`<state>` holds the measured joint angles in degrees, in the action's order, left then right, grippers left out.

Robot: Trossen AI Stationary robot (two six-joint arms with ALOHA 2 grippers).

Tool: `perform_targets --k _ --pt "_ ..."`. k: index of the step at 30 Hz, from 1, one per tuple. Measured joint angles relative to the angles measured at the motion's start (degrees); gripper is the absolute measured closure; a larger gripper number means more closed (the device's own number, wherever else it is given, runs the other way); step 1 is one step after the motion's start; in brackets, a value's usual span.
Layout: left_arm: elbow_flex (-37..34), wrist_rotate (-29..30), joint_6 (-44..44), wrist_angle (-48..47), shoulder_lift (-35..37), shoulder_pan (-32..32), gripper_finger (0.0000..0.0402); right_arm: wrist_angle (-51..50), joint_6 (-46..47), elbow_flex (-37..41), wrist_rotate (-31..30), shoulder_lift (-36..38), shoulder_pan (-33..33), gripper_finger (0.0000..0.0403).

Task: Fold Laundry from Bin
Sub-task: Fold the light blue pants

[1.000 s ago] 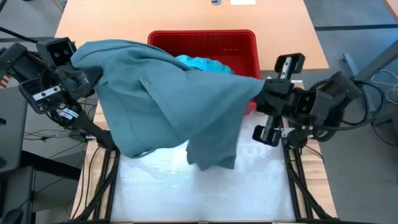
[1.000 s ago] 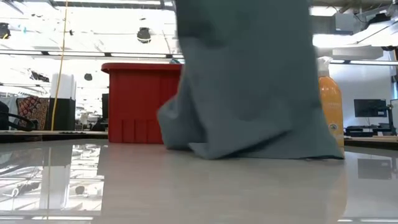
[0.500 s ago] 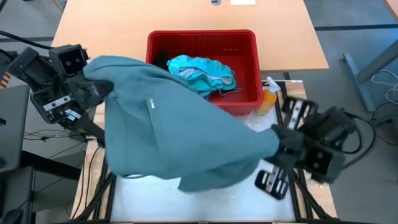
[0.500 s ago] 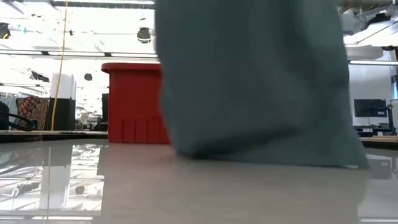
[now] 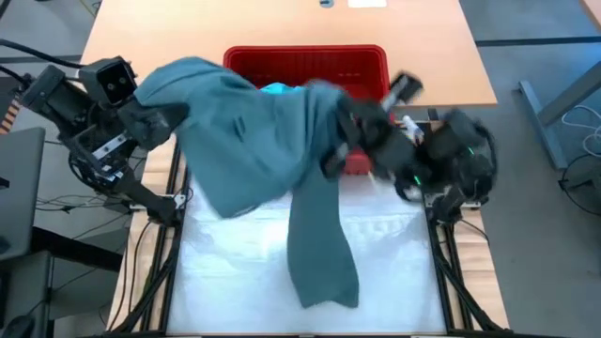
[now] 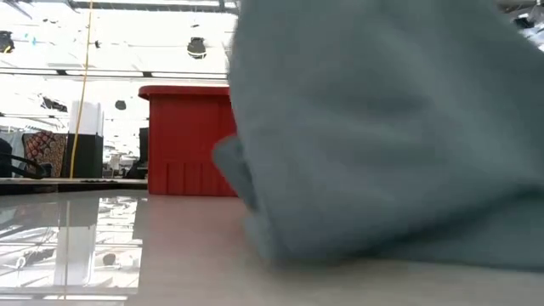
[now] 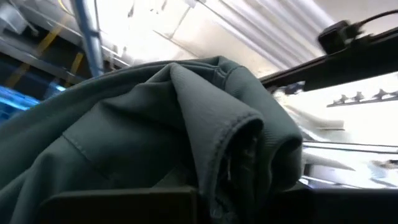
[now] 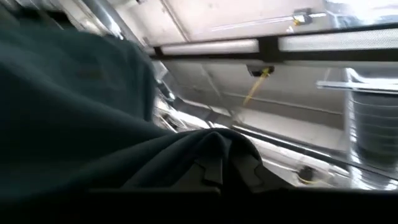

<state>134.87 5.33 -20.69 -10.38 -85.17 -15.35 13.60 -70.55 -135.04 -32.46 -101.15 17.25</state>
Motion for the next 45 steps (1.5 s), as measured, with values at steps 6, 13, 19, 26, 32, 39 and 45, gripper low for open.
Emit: perform_targets --k 6,13,19,26,32,39,45 --pt "0.00 -0.46 2.83 1.14 0.00 3.19 0.0377 -1.40 -3.83 0.04 12.06 1.27 -8.50 0.0383" --pt "0.00 -3.95 5.67 3.94 0.00 4.65 0.0377 -3.67 -7.35 0.07 14.21 2.79 -12.58 0.0383" --pt "0.00 -4.62 4.73 4.15 0.20 4.65 0.0377 -16.22 5.29 -0.04 16.23 4.95 -12.40 0.0383" --pt "0.00 -5.17 -5.80 -9.99 2.18 4.62 0.0377 -42.73 28.65 0.14 16.30 3.62 -9.27 0.0384" --pt "0.00 -11.12 -13.68 -21.55 3.25 4.45 0.0377 -52.35 43.60 4.82 16.77 2.56 -3.31 0.0384" --pt "-0.19 -10.38 -19.54 -47.91 1.97 -1.83 0.0377 -45.97 57.51 24.92 18.83 2.26 6.07 0.0384" --pt "-6.63 -1.50 -30.58 -61.99 0.78 -9.77 0.0377 -25.41 65.45 41.01 19.08 2.26 11.64 0.0378"
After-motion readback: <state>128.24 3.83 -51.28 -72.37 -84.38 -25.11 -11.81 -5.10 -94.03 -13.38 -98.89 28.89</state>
